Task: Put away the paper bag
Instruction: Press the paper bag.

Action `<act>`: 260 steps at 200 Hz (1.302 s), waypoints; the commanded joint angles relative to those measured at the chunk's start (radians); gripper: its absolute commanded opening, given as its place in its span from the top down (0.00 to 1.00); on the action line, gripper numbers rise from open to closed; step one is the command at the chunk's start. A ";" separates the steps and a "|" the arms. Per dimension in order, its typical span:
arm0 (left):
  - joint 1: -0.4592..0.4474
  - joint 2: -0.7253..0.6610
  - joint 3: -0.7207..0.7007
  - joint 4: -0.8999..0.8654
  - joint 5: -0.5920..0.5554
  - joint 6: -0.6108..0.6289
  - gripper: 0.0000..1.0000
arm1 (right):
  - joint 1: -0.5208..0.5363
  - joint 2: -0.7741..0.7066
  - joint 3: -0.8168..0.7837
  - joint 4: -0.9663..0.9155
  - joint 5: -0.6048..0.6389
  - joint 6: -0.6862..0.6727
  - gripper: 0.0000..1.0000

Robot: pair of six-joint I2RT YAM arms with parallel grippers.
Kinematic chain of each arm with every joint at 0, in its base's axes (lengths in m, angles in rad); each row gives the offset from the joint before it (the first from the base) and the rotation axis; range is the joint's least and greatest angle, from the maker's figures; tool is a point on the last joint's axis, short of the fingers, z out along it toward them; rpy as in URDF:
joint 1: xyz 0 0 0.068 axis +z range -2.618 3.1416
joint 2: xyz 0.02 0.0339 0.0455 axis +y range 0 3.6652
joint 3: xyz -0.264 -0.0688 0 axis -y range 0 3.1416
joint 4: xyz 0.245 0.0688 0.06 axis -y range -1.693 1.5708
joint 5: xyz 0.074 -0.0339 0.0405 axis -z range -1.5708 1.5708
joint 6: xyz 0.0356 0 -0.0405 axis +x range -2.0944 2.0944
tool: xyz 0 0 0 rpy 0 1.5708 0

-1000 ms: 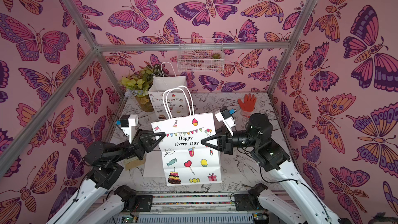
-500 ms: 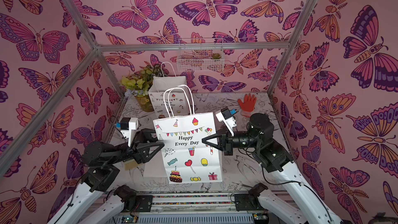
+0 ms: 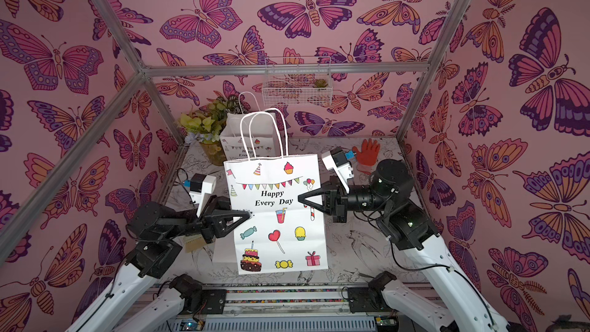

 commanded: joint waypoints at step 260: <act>-0.001 -0.012 0.003 -0.011 0.035 0.018 0.67 | -0.004 -0.133 -0.063 -0.260 0.078 -0.107 1.00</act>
